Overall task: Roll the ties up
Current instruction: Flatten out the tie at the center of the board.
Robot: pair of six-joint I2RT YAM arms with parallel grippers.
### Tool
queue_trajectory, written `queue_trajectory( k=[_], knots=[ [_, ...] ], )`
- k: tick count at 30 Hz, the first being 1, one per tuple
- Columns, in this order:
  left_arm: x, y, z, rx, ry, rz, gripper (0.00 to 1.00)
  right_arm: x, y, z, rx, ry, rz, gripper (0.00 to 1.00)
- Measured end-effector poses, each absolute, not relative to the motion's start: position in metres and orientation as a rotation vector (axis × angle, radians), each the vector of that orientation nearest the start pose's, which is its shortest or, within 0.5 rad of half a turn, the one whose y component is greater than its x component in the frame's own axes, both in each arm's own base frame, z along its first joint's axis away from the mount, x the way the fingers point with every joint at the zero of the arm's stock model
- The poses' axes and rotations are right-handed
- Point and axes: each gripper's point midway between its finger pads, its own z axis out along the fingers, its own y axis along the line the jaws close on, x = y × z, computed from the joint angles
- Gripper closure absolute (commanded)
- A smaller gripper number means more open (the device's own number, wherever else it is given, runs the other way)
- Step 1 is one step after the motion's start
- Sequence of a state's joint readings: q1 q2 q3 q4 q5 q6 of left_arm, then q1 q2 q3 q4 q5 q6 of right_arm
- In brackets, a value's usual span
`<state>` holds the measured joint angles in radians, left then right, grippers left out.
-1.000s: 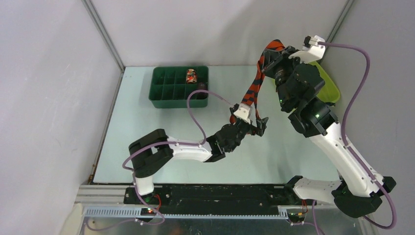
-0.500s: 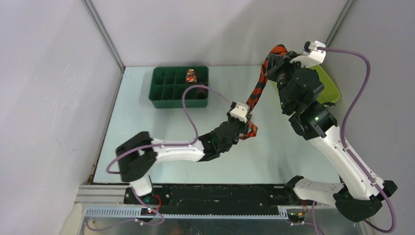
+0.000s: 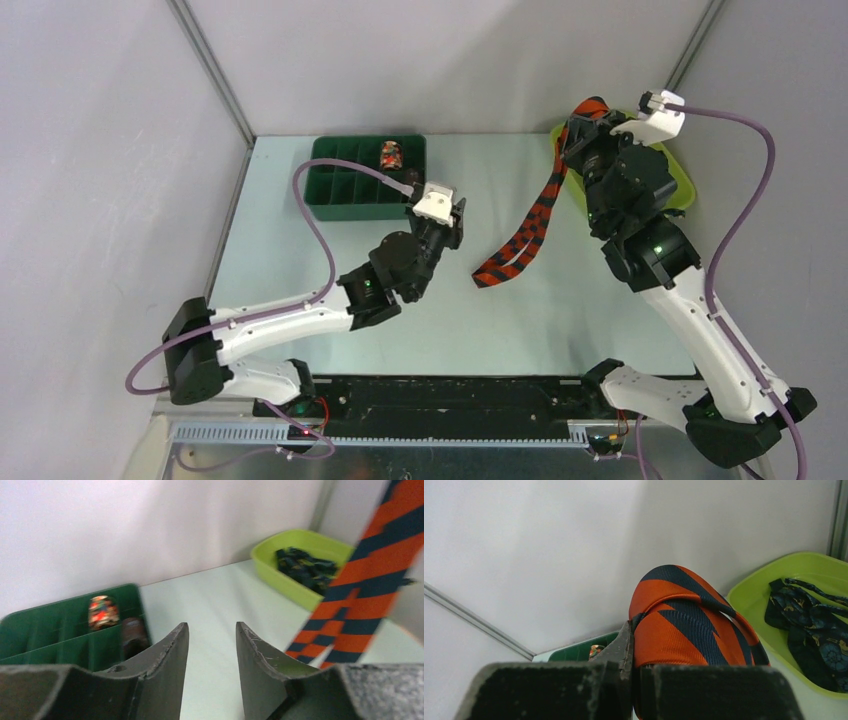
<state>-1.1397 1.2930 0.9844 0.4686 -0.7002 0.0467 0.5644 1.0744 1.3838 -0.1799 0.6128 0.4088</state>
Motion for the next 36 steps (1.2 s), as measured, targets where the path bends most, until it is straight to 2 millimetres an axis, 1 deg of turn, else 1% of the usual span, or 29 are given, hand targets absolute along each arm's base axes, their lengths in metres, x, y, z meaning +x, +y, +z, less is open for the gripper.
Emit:
queue_trajectory(
  k=[1,3,5,6,7,9,11,13,14,17,19,20,21,23,25,27,32,34,36],
  knots=[
    [0.281,-0.318,0.339,0.269,1.441,-0.348,0.51,0.332,0.109,0.469,0.384,1.423,0.36,1.0],
    [0.291,-0.307,0.329,0.266,1.458,-0.249,0.45,0.331,0.111,0.468,0.373,1.427,0.37,1.0],
    [0.299,-0.3,0.319,0.264,1.477,-0.171,0.24,0.331,0.113,0.468,0.363,1.43,0.379,1.0],
    [0.303,-0.297,0.314,0.261,1.487,-0.136,0.19,0.331,0.114,0.468,0.358,1.432,0.383,1.0],
    [0.306,-0.293,0.308,0.255,1.5,-0.112,0.1,0.331,0.115,0.467,0.357,1.433,0.384,1.0],
    [0.308,-0.284,0.293,0.235,1.527,-0.079,0.02,0.331,0.116,0.467,0.356,1.435,0.384,1.0],
    [0.309,-0.276,0.277,0.221,1.553,-0.064,0.01,0.332,0.115,0.465,0.365,1.436,0.378,1.0],
    [0.306,-0.267,0.254,0.208,1.577,-0.072,0.0,0.333,0.114,0.464,0.384,1.434,0.368,1.0],
    [0.302,-0.26,0.238,0.204,1.59,-0.08,0.0,0.334,0.114,0.464,0.392,1.431,0.365,1.0],
    [0.29,-0.246,0.199,0.215,1.612,-0.11,0.0,0.337,0.117,0.465,0.418,1.418,0.364,1.0],
    [0.281,-0.24,0.177,0.235,1.617,-0.134,0.0,0.34,0.122,0.465,0.426,1.42,0.374,1.0],
    [0.276,-0.238,0.169,0.248,1.614,-0.145,0.0,0.341,0.126,0.467,0.427,1.423,0.38,1.0],
    [0.272,-0.239,0.164,0.263,1.609,-0.16,0.0,0.343,0.131,0.471,0.43,1.423,0.39,1.0],
    [0.263,-0.247,0.161,0.294,1.574,-0.192,0.0,0.345,0.14,0.482,0.43,1.414,0.415,1.0],
    [0.256,-0.263,0.165,0.332,1.528,-0.218,0.0,0.345,0.148,0.493,0.424,1.403,0.441,1.0],
    [0.248,-0.281,0.163,0.376,1.476,-0.196,0.0,0.342,0.156,0.503,0.416,1.39,0.469,1.0],
    [0.232,-0.325,0.137,0.531,1.416,-0.055,0.0,0.332,0.167,0.531,0.41,1.349,0.534,1.0],
    [0.225,-0.335,0.135,0.55,1.402,-0.051,0.0,0.329,0.172,0.539,0.407,1.337,0.554,1.0],
    [0.22,-0.338,0.138,0.538,1.393,-0.073,0.0,0.327,0.175,0.544,0.4,1.33,0.567,1.0]
  ],
)
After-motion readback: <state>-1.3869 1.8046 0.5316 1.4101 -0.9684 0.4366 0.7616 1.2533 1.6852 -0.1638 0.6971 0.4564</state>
